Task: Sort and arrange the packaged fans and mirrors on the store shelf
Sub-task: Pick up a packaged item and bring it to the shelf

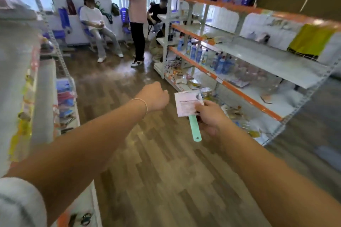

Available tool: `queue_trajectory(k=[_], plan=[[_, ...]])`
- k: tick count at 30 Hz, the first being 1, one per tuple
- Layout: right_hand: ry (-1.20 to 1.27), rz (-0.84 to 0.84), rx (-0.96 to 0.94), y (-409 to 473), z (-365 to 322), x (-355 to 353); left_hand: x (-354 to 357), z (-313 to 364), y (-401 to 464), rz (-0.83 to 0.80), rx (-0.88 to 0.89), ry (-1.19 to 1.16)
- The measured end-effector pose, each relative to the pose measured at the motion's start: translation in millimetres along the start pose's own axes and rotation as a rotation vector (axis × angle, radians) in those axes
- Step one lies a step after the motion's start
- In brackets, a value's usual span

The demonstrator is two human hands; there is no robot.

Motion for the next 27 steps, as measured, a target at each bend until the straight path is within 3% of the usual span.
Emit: queue_trajectory(k=[11, 20, 27], plan=[[0.075, 0.184, -0.016, 91.3, -20.3, -83.9, 48.5, 79.6, 93.8, -0.171, 0.104, -0.094], [0.089, 0.257, 0.010, 228.5, -74.8, -83.4, 75.0, 91.5, 255.0, -0.252, 0.069, -0.233], [0.060, 0.360, -0.026, 339.3, -142.9, -68.3, 50.4, 100.0, 391.4, -0.272, 0.184, -0.228]])
Point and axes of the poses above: each hand's wrist, its own y-axis towards the middle knuckle, its own x-axis out of the palm, z = x × y, the point moved 1 cm from there along y, towards the middle knuckle, and after that the axes turned 3 degrees about z, right-handed, at the moved point
